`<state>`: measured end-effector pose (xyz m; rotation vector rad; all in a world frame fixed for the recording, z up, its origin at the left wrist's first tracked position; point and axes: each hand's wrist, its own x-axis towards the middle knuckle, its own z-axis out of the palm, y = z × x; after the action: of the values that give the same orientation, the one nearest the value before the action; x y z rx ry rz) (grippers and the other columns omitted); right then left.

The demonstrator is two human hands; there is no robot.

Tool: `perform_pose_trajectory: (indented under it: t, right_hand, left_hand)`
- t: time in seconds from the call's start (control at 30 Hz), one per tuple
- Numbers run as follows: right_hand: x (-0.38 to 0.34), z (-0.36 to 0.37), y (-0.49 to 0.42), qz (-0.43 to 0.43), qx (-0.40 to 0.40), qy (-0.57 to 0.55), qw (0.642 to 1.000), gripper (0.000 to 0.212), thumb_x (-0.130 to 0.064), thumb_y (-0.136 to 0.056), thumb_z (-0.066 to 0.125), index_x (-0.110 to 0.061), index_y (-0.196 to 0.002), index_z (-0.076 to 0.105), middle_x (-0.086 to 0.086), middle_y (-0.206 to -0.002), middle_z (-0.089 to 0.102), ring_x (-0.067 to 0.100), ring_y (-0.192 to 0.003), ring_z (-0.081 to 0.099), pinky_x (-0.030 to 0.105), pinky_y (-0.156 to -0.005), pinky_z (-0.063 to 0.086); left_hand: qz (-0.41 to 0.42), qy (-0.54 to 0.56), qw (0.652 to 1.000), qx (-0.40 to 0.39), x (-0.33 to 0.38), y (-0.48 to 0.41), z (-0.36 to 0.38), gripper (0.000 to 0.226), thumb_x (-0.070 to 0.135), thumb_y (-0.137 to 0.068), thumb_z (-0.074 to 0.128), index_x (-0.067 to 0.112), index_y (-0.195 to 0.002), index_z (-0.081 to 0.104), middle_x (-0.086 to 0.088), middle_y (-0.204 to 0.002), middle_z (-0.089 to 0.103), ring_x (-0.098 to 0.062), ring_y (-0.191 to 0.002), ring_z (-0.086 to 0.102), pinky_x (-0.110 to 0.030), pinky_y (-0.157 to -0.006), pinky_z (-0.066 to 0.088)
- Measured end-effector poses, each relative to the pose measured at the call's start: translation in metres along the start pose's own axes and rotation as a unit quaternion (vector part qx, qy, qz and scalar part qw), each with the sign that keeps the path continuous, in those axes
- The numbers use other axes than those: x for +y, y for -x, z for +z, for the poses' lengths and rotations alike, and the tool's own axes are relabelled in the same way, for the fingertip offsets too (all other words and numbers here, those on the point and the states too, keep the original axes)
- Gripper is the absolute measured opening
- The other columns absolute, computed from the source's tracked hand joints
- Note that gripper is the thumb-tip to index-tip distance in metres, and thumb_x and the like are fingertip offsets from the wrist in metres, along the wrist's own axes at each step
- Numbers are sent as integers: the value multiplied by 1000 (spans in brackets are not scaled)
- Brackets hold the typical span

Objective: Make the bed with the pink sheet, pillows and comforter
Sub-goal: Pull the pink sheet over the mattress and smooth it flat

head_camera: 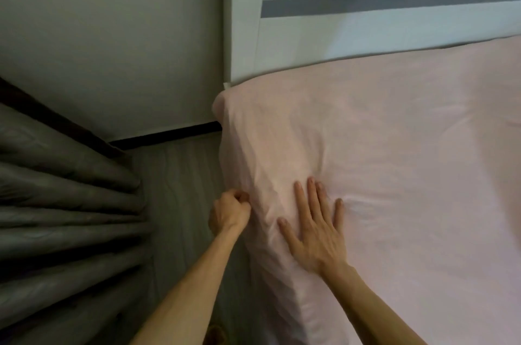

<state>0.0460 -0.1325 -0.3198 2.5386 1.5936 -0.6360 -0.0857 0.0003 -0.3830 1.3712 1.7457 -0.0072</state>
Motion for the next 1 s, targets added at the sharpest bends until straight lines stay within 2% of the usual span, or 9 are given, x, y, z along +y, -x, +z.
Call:
perform_pose_trajectory:
  t: [0.13, 0.23, 0.3, 0.4, 0.5, 0.63, 0.77, 0.87, 1.0]
  right_hand:
    - [2, -18, -22, 27, 57, -12, 998, 76, -71, -93, 9, -35, -151, -25, -6, -160, -29, 10, -145, -30, 50, -119, -17]
    - [6, -37, -62, 139, 135, -67, 979, 75, -69, -91, 9, -37, -155, -13, -3, -161, -25, 14, -147, -27, 54, -119, -12]
    - [2, -41, -79, 182, 98, -69, 976, 75, -69, -89, 3, -37, -154, -14, -1, -158, -31, 17, -145, -31, 60, -117, -11]
    - [-17, -34, -83, -2, 24, 11, 1000, 69, -68, -92, 3, -41, -152, -19, 0, -159, -32, 23, -147, -28, 59, -114, -19]
    - [-18, -40, -89, -223, -6, 71, 972, 63, -64, -98, 22, -44, -155, 2, 1, -165, -9, 28, -151, -6, 58, -114, -9]
    - [-6, -64, -112, -161, 20, 4, 987, 69, -70, -95, 16, -45, -153, -10, -6, -161, -25, 17, -149, -23, 47, -117, -17]
    - [-9, -73, -141, -108, 6, -25, 994, 72, -74, -93, 16, -48, -148, -22, -6, -158, -34, 13, -143, -35, 50, -117, -20]
    - [-9, -72, -151, -98, -10, -27, 995, 71, -75, -92, 14, -49, -147, -24, -9, -158, -34, 10, -143, -35, 50, -117, -19]
    - [-10, -76, -152, -91, -22, -48, 994, 71, -76, -92, 14, -50, -149, -19, -11, -158, -32, 9, -144, -33, 51, -118, -15]
  left_hand:
    - [17, -82, 996, 28, -12, -6, -18, 10, 27, -91, 54, 27, -92, 64, -8, -103, 69, -31, -94, 63, -33, -79, 49]
    - [-4, -101, 995, -24, -1, -21, -25, 21, 29, -89, 54, 29, -105, 68, -7, -111, 69, -30, -102, 64, -37, -89, 51]
    - [-33, -55, 997, -35, 14, -36, -32, 25, 26, -88, 55, 26, -108, 69, -10, -115, 68, -32, -106, 62, -37, -91, 50]
    - [-12, 66, 997, -33, 46, -62, -49, 18, 28, -96, 49, 19, -101, 64, -10, -109, 66, -28, -98, 60, -32, -84, 46]
    - [9, 166, 986, -24, 85, -82, -65, 32, 38, -100, 42, 15, -111, 62, -7, -112, 66, -24, -97, 61, -30, -82, 44]
    - [6, 276, 961, -29, 122, -98, -75, 31, 45, -100, 42, 25, -114, 60, -4, -106, 67, -17, -82, 64, -32, -76, 50]
    - [-24, 368, 929, 21, 147, -119, -78, 38, 44, -97, 53, 27, -131, 57, 0, -111, 61, -11, -78, 59, -27, -72, 50]
    - [3, 349, 937, 35, 151, -129, -83, 30, 52, -93, 54, 28, -106, 67, 2, -113, 62, -17, -98, 58, -30, -89, 46]
    - [110, 116, 986, 55, 153, -139, -92, 31, 39, -93, 59, 11, -87, 70, -6, -89, 68, -27, -89, 63, -28, -70, 44]
